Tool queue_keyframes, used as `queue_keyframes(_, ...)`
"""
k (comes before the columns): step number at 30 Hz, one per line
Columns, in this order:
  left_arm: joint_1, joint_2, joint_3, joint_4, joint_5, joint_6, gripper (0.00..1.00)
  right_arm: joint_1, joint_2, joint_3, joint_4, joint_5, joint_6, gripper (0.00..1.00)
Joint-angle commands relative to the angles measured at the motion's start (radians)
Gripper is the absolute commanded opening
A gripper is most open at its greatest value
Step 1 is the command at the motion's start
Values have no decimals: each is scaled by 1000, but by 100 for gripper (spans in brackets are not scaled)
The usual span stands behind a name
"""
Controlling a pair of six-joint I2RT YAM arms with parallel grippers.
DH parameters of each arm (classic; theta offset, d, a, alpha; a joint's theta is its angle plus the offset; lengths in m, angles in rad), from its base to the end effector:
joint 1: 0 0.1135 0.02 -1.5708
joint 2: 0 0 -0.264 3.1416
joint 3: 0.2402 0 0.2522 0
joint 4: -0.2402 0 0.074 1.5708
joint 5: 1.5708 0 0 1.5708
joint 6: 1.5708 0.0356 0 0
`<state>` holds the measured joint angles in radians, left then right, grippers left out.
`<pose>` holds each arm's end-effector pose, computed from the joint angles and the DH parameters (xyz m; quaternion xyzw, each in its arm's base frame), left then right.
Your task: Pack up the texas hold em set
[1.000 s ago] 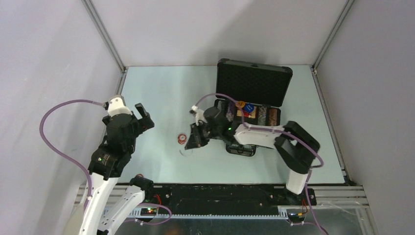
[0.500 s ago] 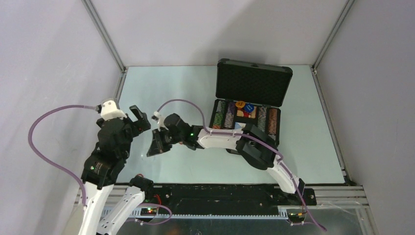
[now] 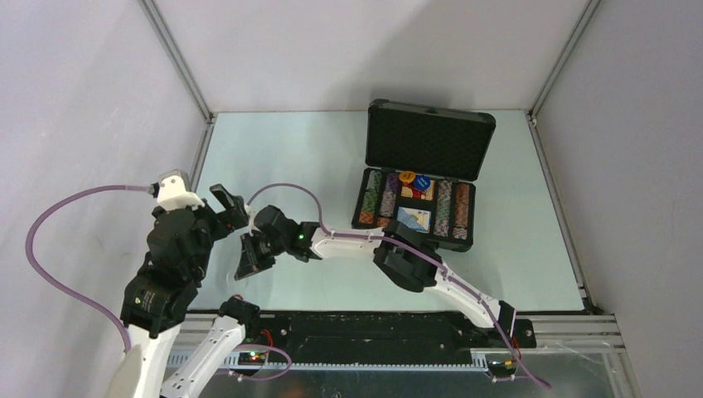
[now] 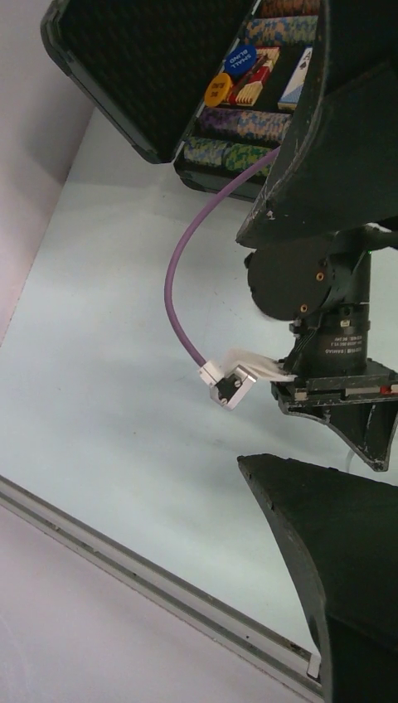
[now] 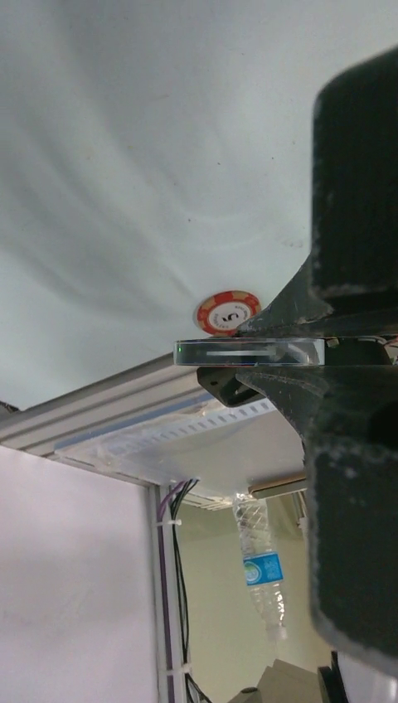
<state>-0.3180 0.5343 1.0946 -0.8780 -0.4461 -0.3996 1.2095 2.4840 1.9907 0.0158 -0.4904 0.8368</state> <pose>0.0706 -0.0071 0.3958 -0.1618 0.7840 -0.0330 0.5983 0.1846 0.5361 0.1633 -0.2775 0.7910 0.5385 0.0855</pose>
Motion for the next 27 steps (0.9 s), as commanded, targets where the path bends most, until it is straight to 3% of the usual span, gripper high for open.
queue_keyframes(1, 8, -10, 25, -15, 25, 10, 98, 12, 35, 99, -48, -21, -2, 0)
queue_keyframes(14, 8, -11, 13, -17, 24, 2, 98, 39, 135, 234, -37, -41, 46, 0)
queue_keyframes(27, 7, -7, 5, -15, 28, -8, 99, 31, 154, 237, -45, -78, 95, 0)
